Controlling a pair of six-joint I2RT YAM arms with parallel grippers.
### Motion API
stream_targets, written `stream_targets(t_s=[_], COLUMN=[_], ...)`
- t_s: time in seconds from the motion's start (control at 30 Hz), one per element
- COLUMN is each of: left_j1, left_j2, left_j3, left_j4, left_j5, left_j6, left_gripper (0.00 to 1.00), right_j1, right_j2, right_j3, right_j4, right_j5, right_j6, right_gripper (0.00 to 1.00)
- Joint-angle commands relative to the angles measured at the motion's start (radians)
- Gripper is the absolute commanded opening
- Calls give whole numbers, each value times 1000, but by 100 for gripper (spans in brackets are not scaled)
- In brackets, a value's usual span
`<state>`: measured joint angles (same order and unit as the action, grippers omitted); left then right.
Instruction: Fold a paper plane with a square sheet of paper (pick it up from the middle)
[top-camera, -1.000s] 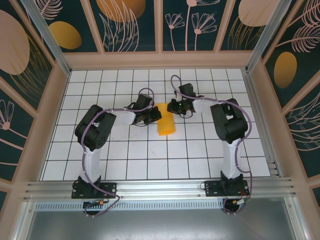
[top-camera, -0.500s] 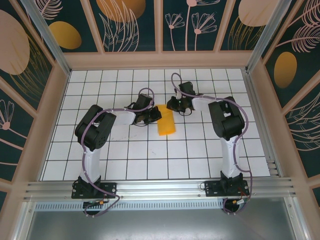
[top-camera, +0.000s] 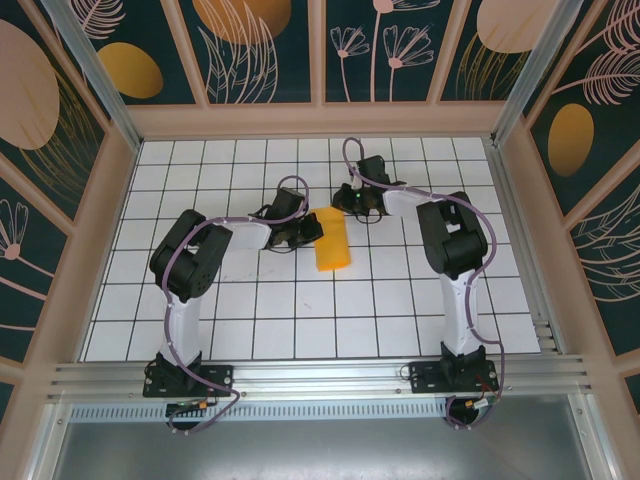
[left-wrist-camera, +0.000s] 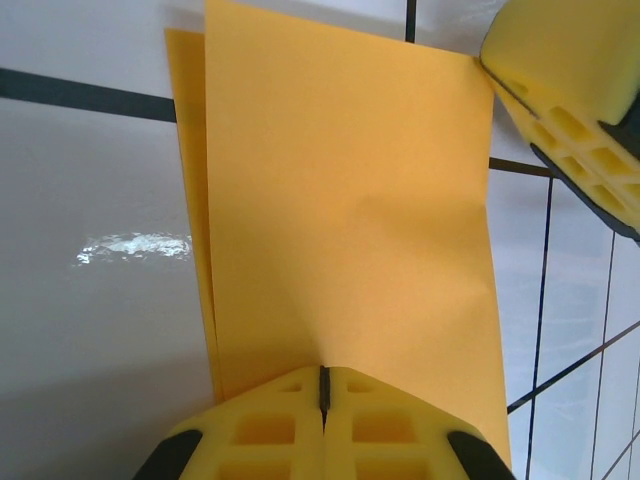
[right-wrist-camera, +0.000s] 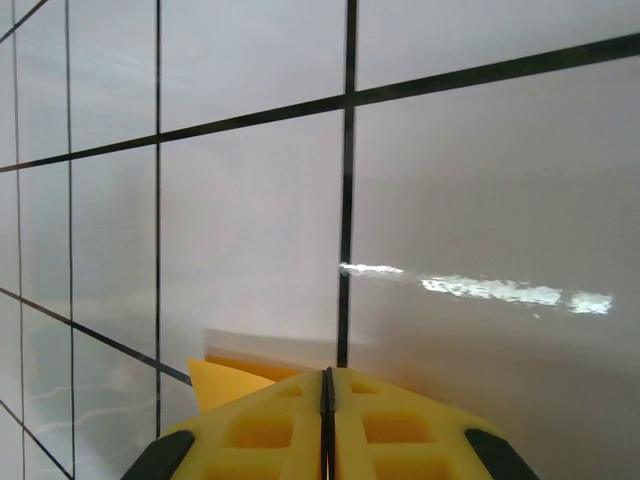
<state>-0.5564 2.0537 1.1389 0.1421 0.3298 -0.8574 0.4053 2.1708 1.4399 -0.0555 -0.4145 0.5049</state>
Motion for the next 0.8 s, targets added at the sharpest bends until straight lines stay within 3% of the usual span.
stream_targets(t_s=[0.0,0.4,0.77], left_j1=[-2,-2,-2], left_j2=[111,109,110], left_j3=[-67,-67,-65], left_j4=[-186,-185,-184], left_j5=[-90,-90,-93], left_j6=[29,32,32], left_gripper=[6,6,6], right_j1=[-7,-23,20], right_j2=[47,34,-184], right_j3=[8,100,-121], right_j4=[-11,-85,-71], right_j5=[20,84,-94], right_j6=[15,-21,-22], right_gripper=[10,10,11])
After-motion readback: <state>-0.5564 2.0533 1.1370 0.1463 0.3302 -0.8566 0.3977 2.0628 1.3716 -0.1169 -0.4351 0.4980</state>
